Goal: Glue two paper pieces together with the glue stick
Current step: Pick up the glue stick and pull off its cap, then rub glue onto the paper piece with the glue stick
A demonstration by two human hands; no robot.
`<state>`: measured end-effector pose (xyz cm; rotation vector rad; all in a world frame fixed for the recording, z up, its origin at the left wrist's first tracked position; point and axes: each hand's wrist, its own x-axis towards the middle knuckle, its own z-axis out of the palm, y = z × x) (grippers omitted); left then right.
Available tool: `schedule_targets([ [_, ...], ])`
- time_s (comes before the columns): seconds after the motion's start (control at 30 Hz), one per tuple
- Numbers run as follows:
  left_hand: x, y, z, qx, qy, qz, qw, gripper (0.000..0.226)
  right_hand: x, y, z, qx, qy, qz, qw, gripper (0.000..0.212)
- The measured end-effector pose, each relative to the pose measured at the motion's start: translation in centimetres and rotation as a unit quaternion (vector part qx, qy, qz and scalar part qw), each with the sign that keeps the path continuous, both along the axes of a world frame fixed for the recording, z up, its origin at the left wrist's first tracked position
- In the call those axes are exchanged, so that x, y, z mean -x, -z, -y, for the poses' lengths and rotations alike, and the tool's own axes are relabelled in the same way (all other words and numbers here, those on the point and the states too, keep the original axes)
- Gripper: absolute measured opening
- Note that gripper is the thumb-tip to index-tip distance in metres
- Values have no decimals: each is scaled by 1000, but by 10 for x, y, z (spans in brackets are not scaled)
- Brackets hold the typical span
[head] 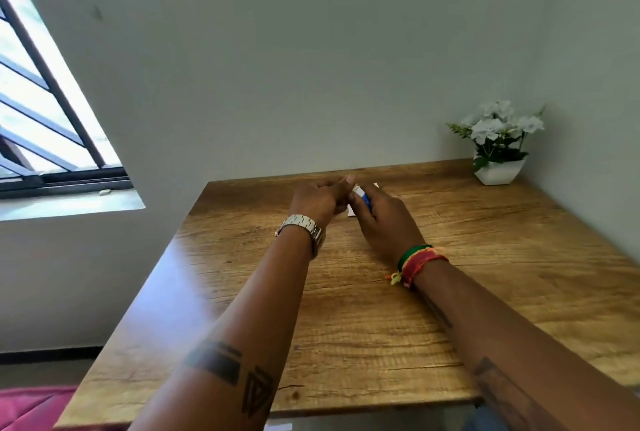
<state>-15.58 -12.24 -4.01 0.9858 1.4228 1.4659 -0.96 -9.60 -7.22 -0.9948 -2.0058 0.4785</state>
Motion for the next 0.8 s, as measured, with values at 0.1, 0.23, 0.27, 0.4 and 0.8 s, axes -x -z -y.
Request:
schedule_targets([
  [0.1,18,2,-6,1,-34,-37,999,32,5,-1,-3,27,-18,14,999,38],
  [0.23,56,13,-11,42,-158,-181,970,22,5,-1,-11,64,-24,-6,998,28],
  [0.27,66,16,-11,59,-180,-225,956,20,6,0,-14,75,-30,-20,997,32],
  [0.4,96,31,-15,94,-220,-353,905,20,13,1,-22,99,-42,-56,993,40],
  [0.8,86,32,-11,36,-227,-426,875,46,27,-5,-23,185,-91,-213,955,29],
])
